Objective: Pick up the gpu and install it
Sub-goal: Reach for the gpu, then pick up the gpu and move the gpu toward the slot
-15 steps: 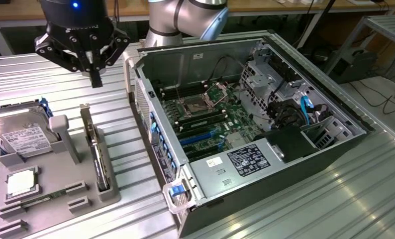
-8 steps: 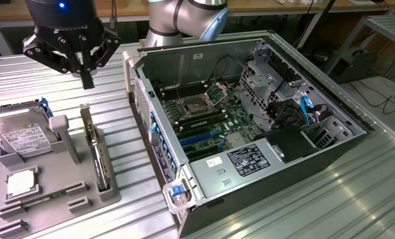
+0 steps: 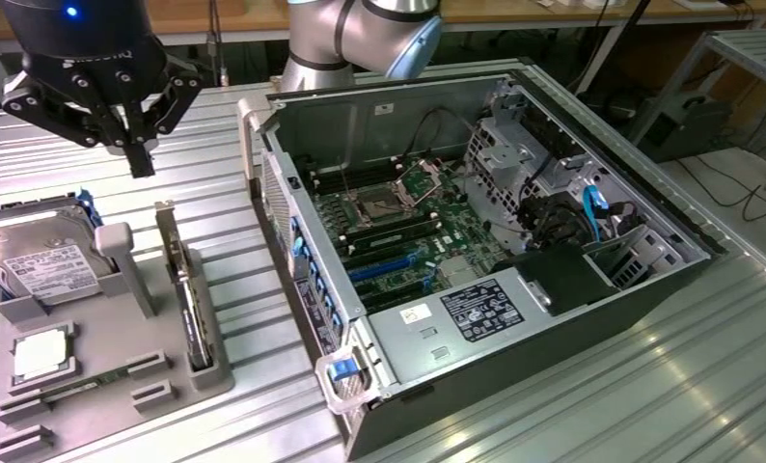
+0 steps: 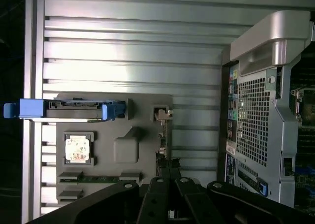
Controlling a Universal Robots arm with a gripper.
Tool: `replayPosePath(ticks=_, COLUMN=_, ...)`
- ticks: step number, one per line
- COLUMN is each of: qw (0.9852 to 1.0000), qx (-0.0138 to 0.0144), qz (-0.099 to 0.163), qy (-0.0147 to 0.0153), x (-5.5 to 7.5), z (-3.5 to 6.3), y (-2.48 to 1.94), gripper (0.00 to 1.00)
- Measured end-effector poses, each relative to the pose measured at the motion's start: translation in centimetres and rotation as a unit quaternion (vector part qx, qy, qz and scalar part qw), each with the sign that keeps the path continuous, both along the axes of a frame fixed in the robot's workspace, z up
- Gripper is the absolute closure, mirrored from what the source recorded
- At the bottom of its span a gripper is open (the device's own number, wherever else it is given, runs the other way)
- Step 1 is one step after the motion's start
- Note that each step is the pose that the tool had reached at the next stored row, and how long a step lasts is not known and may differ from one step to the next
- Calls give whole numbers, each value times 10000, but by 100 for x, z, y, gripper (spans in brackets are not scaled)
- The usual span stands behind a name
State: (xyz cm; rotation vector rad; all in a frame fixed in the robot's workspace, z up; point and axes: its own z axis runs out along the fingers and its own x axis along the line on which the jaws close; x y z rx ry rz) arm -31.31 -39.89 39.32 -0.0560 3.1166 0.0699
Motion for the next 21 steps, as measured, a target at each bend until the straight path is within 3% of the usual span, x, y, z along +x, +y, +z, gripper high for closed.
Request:
replayPosePath(ticks=9, qw=10000, qx=0, qz=0, qy=0, x=0, z=0, y=0, gripper=89)
replayPosePath(ticks=11, qw=10000, qx=0, qz=0, qy=0, x=0, z=0, y=0, gripper=83)
replayPosePath(ticks=13, qw=10000, qx=0, qz=0, qy=0, x=0, z=0, y=0, gripper=70)
replayPosePath(ticks=14, qw=10000, qx=0, qz=0, qy=0, x=0, z=0, y=0, gripper=70)
replayPosePath(ticks=17, qw=10000, qx=0, qz=0, qy=0, x=0, z=0, y=0, gripper=52)
replayPosePath(ticks=18, qw=10000, qx=0, qz=0, qy=0, x=0, z=0, y=0, gripper=52)
replayPosePath(ticks=19, qw=10000, qx=-26, qz=0, qy=1, x=-1, z=-2, y=-8, gripper=46)
replayPosePath(ticks=20, qw=10000, qx=-74, qz=0, qy=1, x=-1, z=-3, y=-16, gripper=46)
replayPosePath(ticks=21, qw=9999, qx=-142, qz=1, qy=0, x=0, z=-4, y=-37, gripper=46)
